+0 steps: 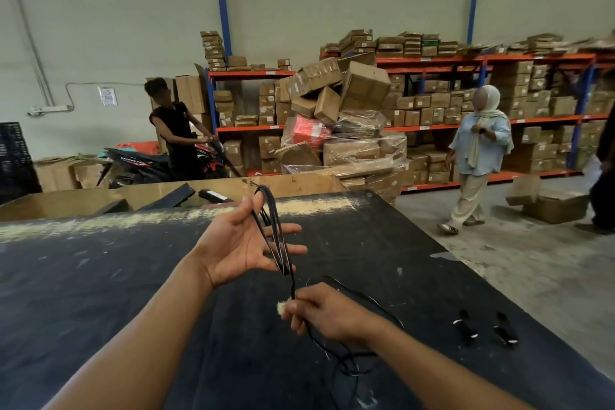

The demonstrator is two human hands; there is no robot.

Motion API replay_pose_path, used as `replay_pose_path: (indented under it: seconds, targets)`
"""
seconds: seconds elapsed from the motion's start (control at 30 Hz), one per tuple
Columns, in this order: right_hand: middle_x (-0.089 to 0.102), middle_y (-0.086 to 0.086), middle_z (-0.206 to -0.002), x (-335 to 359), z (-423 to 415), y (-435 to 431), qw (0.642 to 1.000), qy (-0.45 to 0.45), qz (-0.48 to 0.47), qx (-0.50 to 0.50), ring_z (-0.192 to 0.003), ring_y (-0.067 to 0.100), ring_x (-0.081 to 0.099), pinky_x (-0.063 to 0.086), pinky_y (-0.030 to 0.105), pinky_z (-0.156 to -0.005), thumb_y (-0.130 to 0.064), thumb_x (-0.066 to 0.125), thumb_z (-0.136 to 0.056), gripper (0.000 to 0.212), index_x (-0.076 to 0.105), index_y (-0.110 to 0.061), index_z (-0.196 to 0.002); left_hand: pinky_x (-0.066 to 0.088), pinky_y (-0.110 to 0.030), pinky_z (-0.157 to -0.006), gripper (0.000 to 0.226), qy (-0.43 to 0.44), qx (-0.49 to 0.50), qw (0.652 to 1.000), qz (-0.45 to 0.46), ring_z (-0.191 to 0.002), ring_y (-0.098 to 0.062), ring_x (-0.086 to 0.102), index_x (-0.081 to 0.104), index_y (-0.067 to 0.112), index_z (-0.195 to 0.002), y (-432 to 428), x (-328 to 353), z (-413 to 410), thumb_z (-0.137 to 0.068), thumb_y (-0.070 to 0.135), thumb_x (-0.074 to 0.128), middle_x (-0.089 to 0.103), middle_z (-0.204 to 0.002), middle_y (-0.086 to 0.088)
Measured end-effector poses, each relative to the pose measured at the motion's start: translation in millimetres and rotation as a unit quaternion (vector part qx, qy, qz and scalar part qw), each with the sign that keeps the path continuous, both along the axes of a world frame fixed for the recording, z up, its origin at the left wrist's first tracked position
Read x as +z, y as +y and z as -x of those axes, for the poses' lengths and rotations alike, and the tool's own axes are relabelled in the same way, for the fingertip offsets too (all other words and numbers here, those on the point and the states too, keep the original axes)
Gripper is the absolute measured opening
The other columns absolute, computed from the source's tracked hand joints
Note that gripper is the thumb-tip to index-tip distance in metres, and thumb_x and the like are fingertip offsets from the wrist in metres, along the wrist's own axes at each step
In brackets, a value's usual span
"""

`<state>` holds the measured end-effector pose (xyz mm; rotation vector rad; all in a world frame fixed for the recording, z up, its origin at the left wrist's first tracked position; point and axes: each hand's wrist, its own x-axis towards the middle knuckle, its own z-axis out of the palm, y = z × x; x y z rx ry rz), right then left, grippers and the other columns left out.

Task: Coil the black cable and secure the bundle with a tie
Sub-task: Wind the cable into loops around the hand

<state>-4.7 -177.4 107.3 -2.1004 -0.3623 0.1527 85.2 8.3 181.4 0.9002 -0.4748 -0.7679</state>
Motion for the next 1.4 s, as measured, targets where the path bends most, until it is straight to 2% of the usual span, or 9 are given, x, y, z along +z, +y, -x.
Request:
replay_pose_path:
  seconds: [0.1,0.27,0.47,0.57,0.7,0.8,1.07,1.23,1.4]
  targets:
    - [0.065,0.011,-0.088,4,-2,6,0.999,0.003,0.024,0.024,-0.081,0.018,0.061,0.051,0.036,-0.085,-0.022,0.048,-0.101,0.028,0.067,-0.001,-0.103,0.035,-0.079,-0.092,0.035,-0.005,-0.018,1.000,0.012,-0.129,-0.064,0.033,0.055,0.036,-0.113,-1,3,7,-0.097,0.056,0.030,0.033,-0.149,-0.032]
    - [0.065,0.011,-0.091,18,-5,7,0.997,-0.007,0.043,0.062,-0.087,0.016,0.060,0.049,0.033,-0.089,-0.021,0.051,-0.100,0.029,0.067,0.000,-0.113,0.040,-0.075,-0.090,0.040,-0.016,-0.056,0.998,0.032,-0.133,-0.061,0.029,0.052,0.044,-0.127,2,7,13,-0.098,0.057,0.028,0.032,-0.152,-0.030]
    - [0.067,0.005,-0.086,8,-2,11,0.994,0.002,0.026,0.104,-0.077,0.010,0.059,0.047,0.019,-0.071,-0.026,0.053,-0.099,0.028,0.069,-0.006,-0.110,0.037,-0.076,-0.093,0.030,-0.027,-0.041,0.998,0.038,-0.131,-0.060,0.033,0.042,0.050,-0.123,8,15,17,-0.096,0.055,0.031,0.036,-0.150,-0.029]
    - [0.067,0.006,-0.082,4,-8,10,0.996,-0.014,0.021,0.084,-0.073,0.014,0.056,0.048,0.033,-0.073,-0.028,0.059,-0.095,0.028,0.072,-0.003,-0.101,0.044,-0.072,-0.089,0.043,-0.014,-0.114,0.992,0.047,-0.134,-0.059,0.028,0.044,0.046,-0.134,5,14,21,-0.098,0.057,0.025,0.025,-0.156,-0.026]
    - [0.071,0.006,-0.087,25,-28,-9,0.994,-0.083,0.061,0.047,-0.078,0.017,0.065,0.054,0.035,-0.078,-0.017,0.061,-0.093,0.011,0.071,-0.013,-0.092,0.029,-0.073,-0.097,0.044,-0.050,-0.229,0.972,0.001,-0.136,-0.058,0.019,0.022,0.062,-0.141,-10,6,36,-0.097,0.060,0.021,0.014,-0.160,-0.022]
    - [0.071,0.008,-0.080,48,-47,-27,0.984,-0.119,0.134,0.022,-0.073,0.019,0.065,0.054,0.045,-0.075,-0.013,0.066,-0.088,0.010,0.070,-0.008,-0.080,0.033,-0.070,-0.097,0.045,-0.038,-0.256,0.966,-0.018,-0.135,-0.055,0.028,0.018,0.064,-0.140,-14,-1,41,-0.096,0.061,0.021,0.016,-0.160,-0.020]
    - [0.076,0.003,-0.087,92,-72,-56,0.966,-0.170,0.185,-0.057,-0.087,0.020,0.070,0.056,0.038,-0.083,-0.013,0.073,-0.082,0.005,0.075,-0.011,-0.086,0.028,-0.070,-0.098,0.046,-0.010,-0.281,0.957,-0.076,-0.130,-0.055,0.033,0.038,0.052,-0.138,-13,-6,47,-0.093,0.061,0.036,0.026,-0.156,-0.024]
    - [0.070,-0.001,-0.089,119,-78,-54,0.927,-0.225,0.298,-0.045,-0.086,0.016,0.064,0.052,0.032,-0.076,-0.013,0.068,-0.085,0.003,0.069,-0.013,-0.088,0.002,-0.075,-0.101,0.054,0.001,-0.323,0.942,-0.086,-0.128,-0.058,0.023,0.013,0.058,-0.145,-17,-14,42,-0.095,0.060,0.034,0.032,-0.150,-0.029]
    - [0.069,0.001,-0.096,135,-76,-47,0.886,-0.264,0.378,-0.051,-0.091,0.021,0.063,0.053,0.043,-0.081,-0.026,0.065,-0.087,0.013,0.067,-0.016,-0.096,0.002,-0.076,-0.102,0.045,-0.037,-0.326,0.935,-0.136,-0.130,-0.061,0.022,0.021,0.065,-0.139,-23,-15,35,-0.095,0.063,0.029,0.037,-0.148,-0.028]
